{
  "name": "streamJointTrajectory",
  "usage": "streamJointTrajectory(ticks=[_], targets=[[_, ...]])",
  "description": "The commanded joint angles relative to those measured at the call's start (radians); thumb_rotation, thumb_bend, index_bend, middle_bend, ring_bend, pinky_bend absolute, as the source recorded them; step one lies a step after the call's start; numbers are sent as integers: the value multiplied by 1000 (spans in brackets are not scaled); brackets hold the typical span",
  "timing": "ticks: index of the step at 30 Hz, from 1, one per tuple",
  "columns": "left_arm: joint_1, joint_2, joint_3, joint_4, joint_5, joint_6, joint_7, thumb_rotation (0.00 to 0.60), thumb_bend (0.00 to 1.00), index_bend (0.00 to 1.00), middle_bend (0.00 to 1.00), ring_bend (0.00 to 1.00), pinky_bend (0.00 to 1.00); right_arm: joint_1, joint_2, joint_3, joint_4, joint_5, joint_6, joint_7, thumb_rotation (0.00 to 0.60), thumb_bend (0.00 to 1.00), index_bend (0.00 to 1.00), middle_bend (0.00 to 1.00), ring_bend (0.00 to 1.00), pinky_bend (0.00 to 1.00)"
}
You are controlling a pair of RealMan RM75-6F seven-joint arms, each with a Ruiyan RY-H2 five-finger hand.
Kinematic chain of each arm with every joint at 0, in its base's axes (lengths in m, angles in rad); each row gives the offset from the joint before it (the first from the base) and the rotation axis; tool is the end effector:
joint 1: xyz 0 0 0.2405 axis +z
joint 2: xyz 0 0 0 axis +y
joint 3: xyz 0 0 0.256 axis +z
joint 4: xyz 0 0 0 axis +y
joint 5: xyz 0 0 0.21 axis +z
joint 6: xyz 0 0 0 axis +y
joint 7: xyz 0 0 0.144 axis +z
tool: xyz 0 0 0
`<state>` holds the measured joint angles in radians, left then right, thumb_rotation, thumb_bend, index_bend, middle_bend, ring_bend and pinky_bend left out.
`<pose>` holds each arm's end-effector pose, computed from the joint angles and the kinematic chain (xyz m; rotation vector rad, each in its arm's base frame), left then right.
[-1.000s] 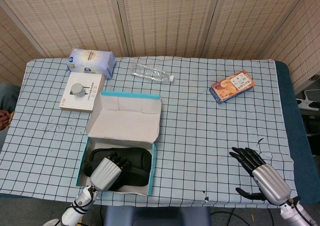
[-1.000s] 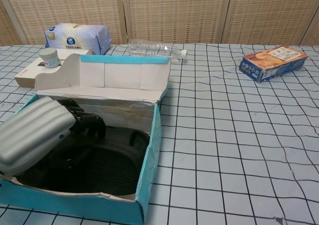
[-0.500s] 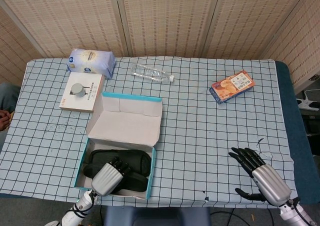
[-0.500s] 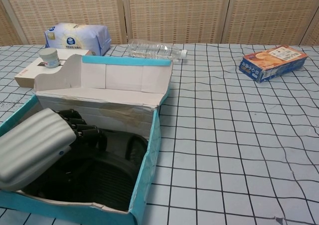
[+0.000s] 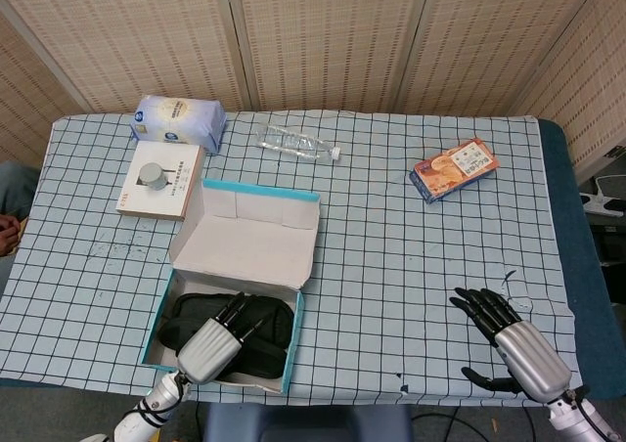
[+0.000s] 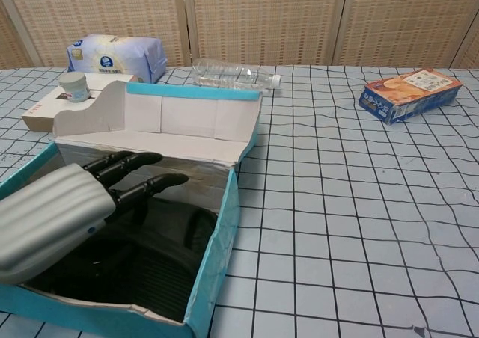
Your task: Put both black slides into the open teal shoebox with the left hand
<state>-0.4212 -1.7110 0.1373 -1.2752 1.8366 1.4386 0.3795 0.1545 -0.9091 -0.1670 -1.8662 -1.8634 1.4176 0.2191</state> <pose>-0.1848 0.1978 -0.0438 -2.0235 -0.3924 -1.1710 -0.2405 -0.1381 0.1509 1.7719 -1.1776 1.1011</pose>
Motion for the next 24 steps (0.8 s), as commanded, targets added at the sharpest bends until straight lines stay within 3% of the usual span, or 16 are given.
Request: streamJointTrajectory(ticks=[1,7,16,24], targets=[[-7,45,-9,-67,-6,-20,8,600,377,0,0,0,82,0,-1,1,2,1,-2,1,584,161,0,0,0,0],[-25,142,-4,-237,-15,-69,-9,600,392,0,0,0,63,3,-7,2,7,3,-6,7,583,161,0,0,0,0],[-51,286,-43,-446,-95,-143,-58,600,462,0,0,0,57,4,-16,2,17,2,-9,13,584,162,0,0,0,0],[-52,304,-40,-449,-206,-259,-13,600,432,0,0,0,58,6,-19,4,13,3,-12,8,582,161,0,0,0,0]])
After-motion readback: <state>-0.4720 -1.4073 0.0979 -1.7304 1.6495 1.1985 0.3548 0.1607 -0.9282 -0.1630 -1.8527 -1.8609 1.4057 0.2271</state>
